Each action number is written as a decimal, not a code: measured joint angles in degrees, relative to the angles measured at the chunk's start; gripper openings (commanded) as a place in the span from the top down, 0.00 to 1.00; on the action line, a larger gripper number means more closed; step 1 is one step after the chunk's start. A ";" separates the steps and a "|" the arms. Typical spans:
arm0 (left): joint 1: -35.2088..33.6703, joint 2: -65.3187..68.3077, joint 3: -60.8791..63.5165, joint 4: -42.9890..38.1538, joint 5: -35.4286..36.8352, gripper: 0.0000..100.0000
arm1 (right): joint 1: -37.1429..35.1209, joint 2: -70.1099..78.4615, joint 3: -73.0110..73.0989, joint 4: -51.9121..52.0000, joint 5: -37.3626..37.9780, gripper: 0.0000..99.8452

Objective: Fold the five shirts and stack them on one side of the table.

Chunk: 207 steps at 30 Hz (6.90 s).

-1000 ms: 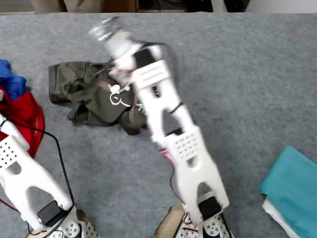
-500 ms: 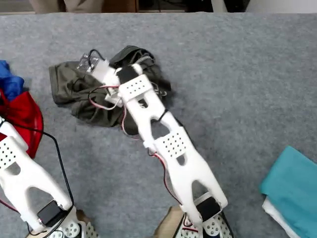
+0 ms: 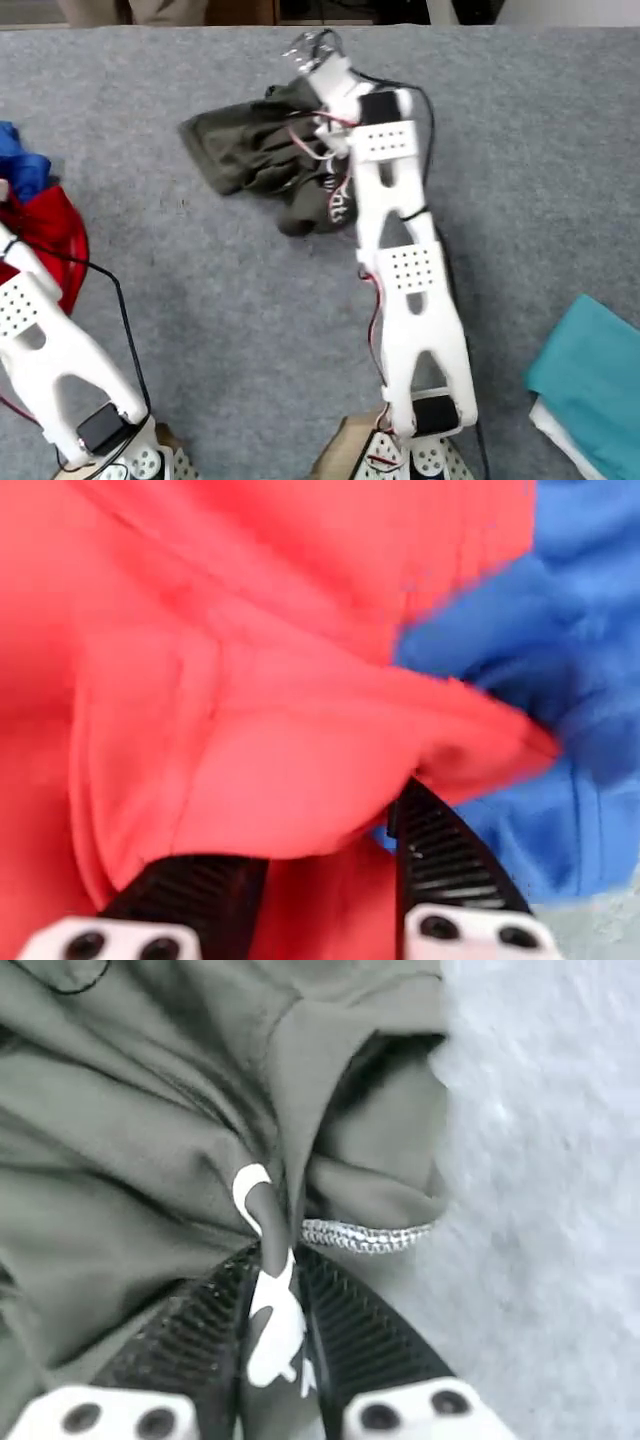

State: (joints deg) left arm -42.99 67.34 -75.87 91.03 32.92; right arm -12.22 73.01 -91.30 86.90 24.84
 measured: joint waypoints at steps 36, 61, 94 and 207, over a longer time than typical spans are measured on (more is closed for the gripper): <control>55.21 -31.03 30.68 5.36 12.48 0.76 | 3.43 7.03 -1.67 -9.32 -8.62 1.00; 55.65 -26.55 30.68 -8.26 27.52 0.76 | 3.96 7.03 -1.67 -9.67 -8.62 1.00; 58.73 -23.21 27.25 -12.48 26.20 0.84 | 6.51 7.03 -1.67 -7.91 -10.46 0.99; 0.97 -59.25 60.92 8.70 -55.21 0.98 | -10.29 -22.59 45.19 14.33 -2.11 1.00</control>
State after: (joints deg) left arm -42.02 8.09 -14.95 99.74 -22.29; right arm -22.51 50.42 -46.11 101.23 22.73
